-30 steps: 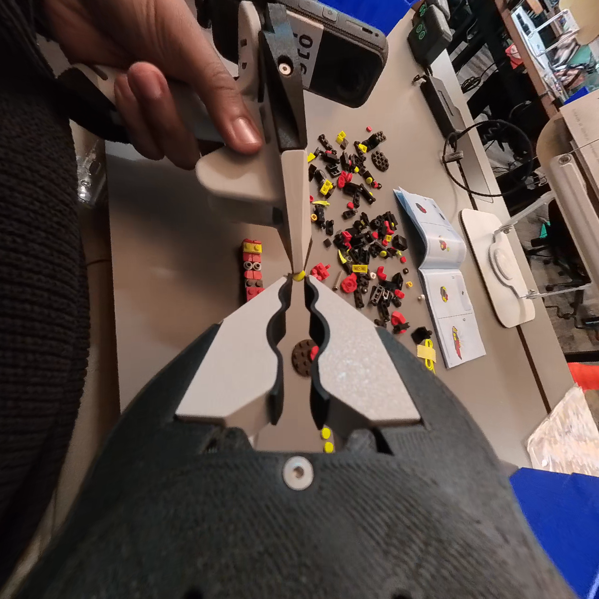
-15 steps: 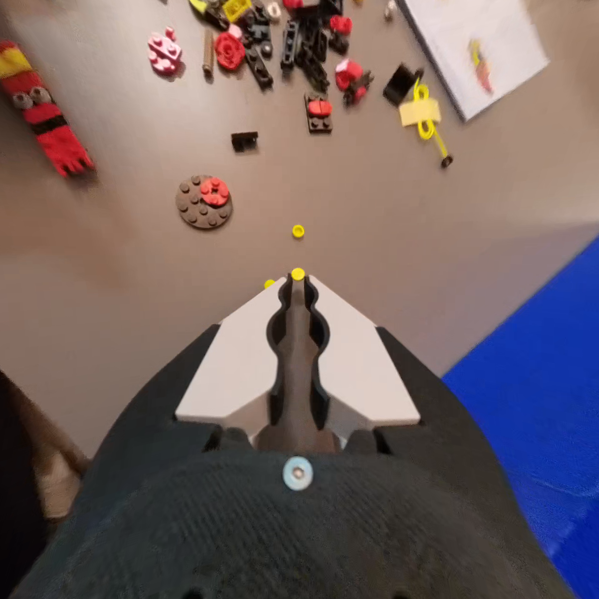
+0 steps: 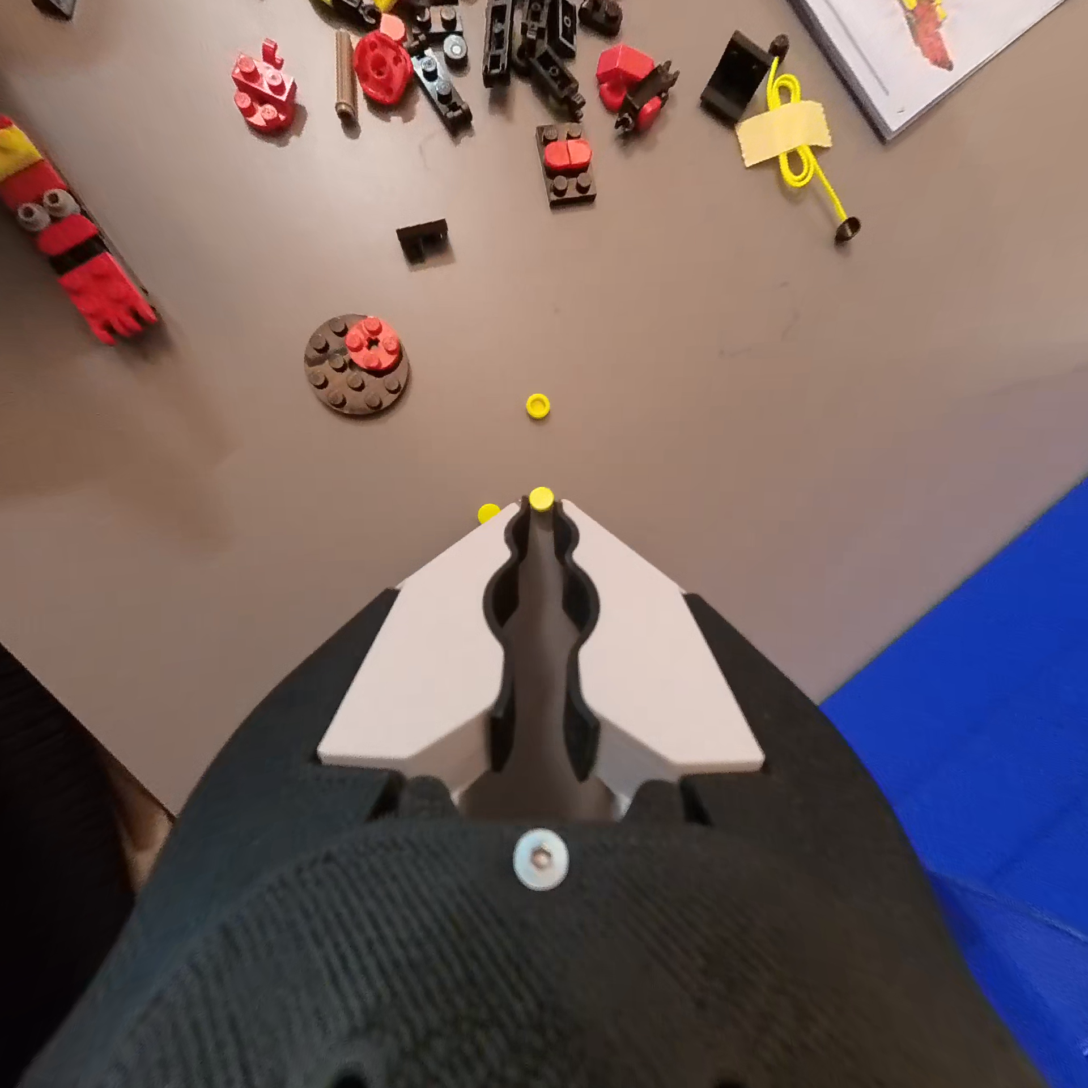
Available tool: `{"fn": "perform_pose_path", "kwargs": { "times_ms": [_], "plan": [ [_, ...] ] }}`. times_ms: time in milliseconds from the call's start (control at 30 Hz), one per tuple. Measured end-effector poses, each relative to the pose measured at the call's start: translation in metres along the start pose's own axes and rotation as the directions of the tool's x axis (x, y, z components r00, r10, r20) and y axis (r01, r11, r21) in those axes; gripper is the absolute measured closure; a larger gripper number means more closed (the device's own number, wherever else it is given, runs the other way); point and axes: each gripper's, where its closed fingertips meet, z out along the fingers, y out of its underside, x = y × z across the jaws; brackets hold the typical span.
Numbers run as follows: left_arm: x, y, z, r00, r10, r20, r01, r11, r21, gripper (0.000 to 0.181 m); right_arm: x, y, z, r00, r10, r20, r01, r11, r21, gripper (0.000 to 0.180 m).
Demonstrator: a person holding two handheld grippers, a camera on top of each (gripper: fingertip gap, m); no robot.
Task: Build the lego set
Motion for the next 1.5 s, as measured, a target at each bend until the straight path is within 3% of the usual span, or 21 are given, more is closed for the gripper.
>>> {"fn": "perform_pose_path", "kwargs": {
  "times_ms": [33, 400, 633, 1067, 1167, 1267, 1333, 1400, 1500],
  "plan": [
    [0.0, 0.0, 0.0, 1.0, 0.0, 0.0, 0.0, 1.0, 0.001, 0.159, 0.0, 0.0, 0.0, 1.0, 0.0, 0.002, 0.0, 1.0, 0.002, 0.172],
    [0.001, -0.012, -0.007, 1.0, 0.03, 0.01, -0.03, 0.997, 0.064, 0.163, -0.007, -0.035, -0.01, 1.0, -0.007, 0.021, 0.003, 0.982, 0.189, 0.171],
    [0.001, -0.008, -0.003, 0.999, 0.034, 0.014, -0.035, 0.998, 0.047, 0.162, 0.0, -0.032, 0.009, 0.997, -0.061, -0.057, 0.067, 0.992, 0.104, 0.17],
    [0.002, -0.007, -0.005, 0.998, 0.051, 0.027, -0.053, 0.997, 0.051, 0.163, -0.003, -0.028, 0.016, 0.999, 0.031, 0.033, -0.034, 0.995, 0.096, 0.174],
    [0.003, -0.006, -0.004, 0.996, 0.081, 0.04, -0.083, 0.996, 0.044, 0.163, -0.016, -0.042, 0.004, 0.987, 0.067, 0.149, -0.096, 0.977, 0.192, 0.175],
    [0.009, -0.005, -0.002, 0.984, 0.173, 0.05, -0.174, 0.984, 0.023, 0.161, -0.047, -0.072, -0.024, 0.905, 0.089, 0.415, -0.242, 0.912, 0.331, 0.175],
    [0.016, -0.002, 0.0, 0.965, 0.258, 0.049, -0.259, 0.966, -0.001, 0.161, -0.07, -0.086, -0.045, 0.787, 0.077, 0.612, -0.361, 0.862, 0.356, 0.175],
    [0.024, 0.001, 0.002, 0.93, 0.363, 0.049, -0.362, 0.932, -0.022, 0.161, -0.091, -0.09, -0.062, 0.631, 0.06, 0.773, -0.451, 0.84, 0.303, 0.175],
    [0.036, 0.007, 0.004, 0.829, 0.556, 0.057, -0.553, 0.831, -0.06, 0.162, -0.112, -0.093, -0.079, 0.424, 0.054, 0.904, -0.528, 0.826, 0.198, 0.18]
  ]
}}
